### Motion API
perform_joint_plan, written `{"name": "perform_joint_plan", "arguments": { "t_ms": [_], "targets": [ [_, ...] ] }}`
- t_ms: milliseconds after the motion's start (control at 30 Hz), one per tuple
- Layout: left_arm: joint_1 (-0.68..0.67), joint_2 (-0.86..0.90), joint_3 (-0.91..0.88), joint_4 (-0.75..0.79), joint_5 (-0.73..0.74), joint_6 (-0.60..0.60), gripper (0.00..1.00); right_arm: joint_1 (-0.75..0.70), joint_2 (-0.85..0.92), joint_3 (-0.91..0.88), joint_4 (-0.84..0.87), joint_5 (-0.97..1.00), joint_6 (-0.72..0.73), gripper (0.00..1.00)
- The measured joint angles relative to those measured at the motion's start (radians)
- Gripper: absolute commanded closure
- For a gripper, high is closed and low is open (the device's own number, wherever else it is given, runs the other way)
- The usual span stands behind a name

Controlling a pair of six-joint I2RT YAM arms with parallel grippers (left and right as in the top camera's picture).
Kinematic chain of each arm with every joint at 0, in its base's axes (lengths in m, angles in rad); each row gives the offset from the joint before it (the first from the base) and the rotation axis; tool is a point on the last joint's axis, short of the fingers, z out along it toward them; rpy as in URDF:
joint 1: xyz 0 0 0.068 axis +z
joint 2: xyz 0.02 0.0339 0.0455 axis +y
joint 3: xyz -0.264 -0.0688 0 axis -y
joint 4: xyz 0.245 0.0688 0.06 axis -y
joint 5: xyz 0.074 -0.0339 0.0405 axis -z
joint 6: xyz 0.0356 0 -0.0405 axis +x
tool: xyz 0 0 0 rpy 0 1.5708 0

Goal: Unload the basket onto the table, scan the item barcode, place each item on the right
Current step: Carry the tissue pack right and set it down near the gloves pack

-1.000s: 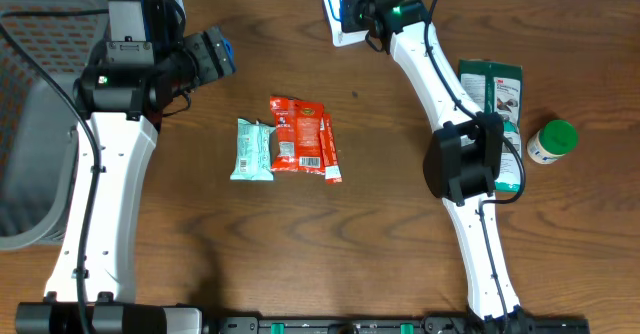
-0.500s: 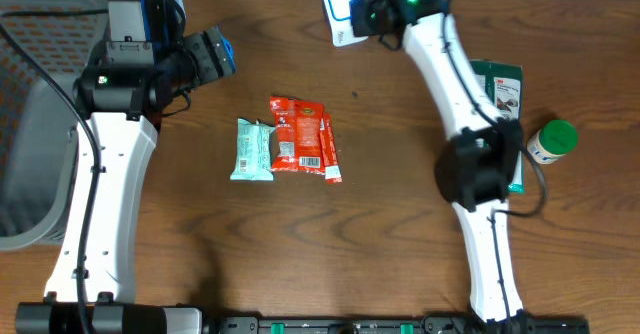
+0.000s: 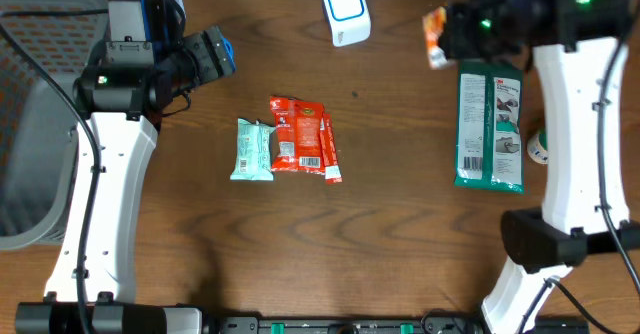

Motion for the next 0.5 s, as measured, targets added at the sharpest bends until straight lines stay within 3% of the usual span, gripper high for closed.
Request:
{"name": "perform_joint_plan", "arguments": {
  "t_ms": [233,500],
  "targets": [
    [0.0,0.0,0.0,0.0,0.0,0.0,0.12,-0.046,-0.059,-0.068,-0.041,-0.006,-0.037,0.99],
    [0.0,0.0,0.0,0.0,0.0,0.0,0.12,-0.104,-0.113,-0.353,0.011,-0.005,-0.079,0.99]
  ]
}}
